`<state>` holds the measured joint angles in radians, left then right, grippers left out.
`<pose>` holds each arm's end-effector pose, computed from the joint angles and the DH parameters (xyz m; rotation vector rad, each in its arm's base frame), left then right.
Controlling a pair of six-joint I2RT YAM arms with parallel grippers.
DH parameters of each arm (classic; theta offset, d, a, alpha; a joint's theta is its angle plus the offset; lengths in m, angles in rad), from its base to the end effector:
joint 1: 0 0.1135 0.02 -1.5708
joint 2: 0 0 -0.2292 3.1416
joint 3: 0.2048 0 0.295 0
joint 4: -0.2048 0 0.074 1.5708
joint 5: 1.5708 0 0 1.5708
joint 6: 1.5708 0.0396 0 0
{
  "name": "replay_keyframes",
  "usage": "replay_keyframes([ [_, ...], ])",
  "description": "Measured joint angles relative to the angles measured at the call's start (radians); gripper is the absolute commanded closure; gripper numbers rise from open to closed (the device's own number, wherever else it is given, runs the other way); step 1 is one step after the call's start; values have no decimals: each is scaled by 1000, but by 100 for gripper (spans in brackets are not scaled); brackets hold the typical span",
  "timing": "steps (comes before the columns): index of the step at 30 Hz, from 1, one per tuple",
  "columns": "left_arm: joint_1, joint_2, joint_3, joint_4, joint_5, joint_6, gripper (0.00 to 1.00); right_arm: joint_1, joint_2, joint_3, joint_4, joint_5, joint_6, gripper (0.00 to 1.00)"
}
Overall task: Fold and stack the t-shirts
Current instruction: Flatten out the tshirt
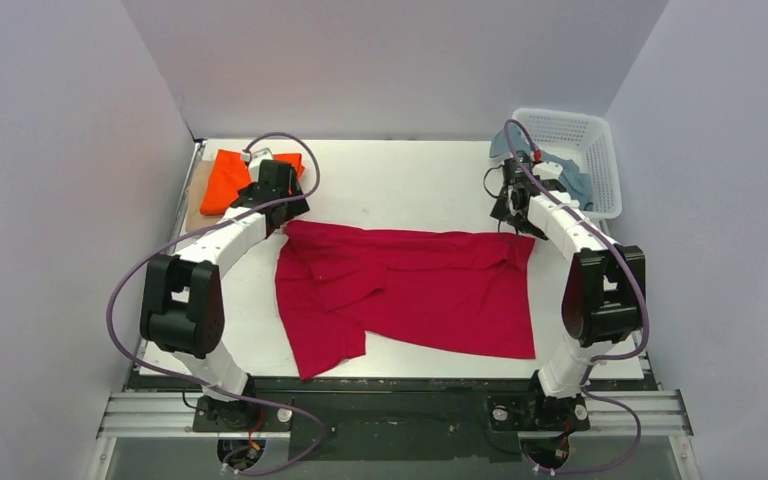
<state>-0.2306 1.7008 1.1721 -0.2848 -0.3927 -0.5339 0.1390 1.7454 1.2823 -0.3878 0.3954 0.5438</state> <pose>0.3981 -0.0779 0.1665 -0.5276 2.2472 0.0832 0.4160 0.0428 0.1807 0.6420 2.2526 -0.1466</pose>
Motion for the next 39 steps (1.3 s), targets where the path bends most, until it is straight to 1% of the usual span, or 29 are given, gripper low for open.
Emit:
replay_keyframes([
  [2,-2,-31,38,2,11,-1,13,0,-27,4,-2,1,3,10],
  [4,-2,-82,45,-16,19,-15,12,1,-85,-6,-7,1,15,8],
  [7,-5,-192,37,-108,39,-69,11,2,-253,-103,-8,1,56,4],
  [9,-14,-276,-6,-152,58,-110,11,2,-380,-193,-19,-3,87,3],
  [13,-80,-496,-184,-278,100,-208,11,-8,-638,-409,-76,-34,150,2],
  [17,-237,-689,-392,-428,132,-336,12,-23,-813,-586,-138,-76,198,2],
  [20,-360,-808,-529,-550,161,-459,22,-31,-902,-667,-182,-100,223,2],
  [21,-393,-839,-564,-584,169,-494,24,-34,-920,-679,-190,-105,228,2],
  [22,-416,-858,-588,-608,175,-520,28,-35,-937,-689,-200,-109,235,2],
  [24,-468,-892,-640,-635,202,-576,32,-36,-961,-705,-209,-117,245,2],
  [27,-512,-899,-699,-626,253,-626,37,-38,-970,-713,-215,-118,253,3],
  [29,-523,-882,-728,-610,282,-641,40,-41,-969,-714,-216,-118,256,4],
  [31,-528,-846,-750,-593,303,-651,46,-41,-969,-714,-216,-118,256,4],
  [33,-528,-817,-752,-588,307,-658,50,-41,-966,-714,-216,-118,256,5],
  [36,-528,-790,-752,-586,306,-661,52,-41,-959,-714,-216,-118,256,5],
  [39,-528,-778,-752,-579,311,-663,59,-42,-953,-714,-216,-118,256,5],
])
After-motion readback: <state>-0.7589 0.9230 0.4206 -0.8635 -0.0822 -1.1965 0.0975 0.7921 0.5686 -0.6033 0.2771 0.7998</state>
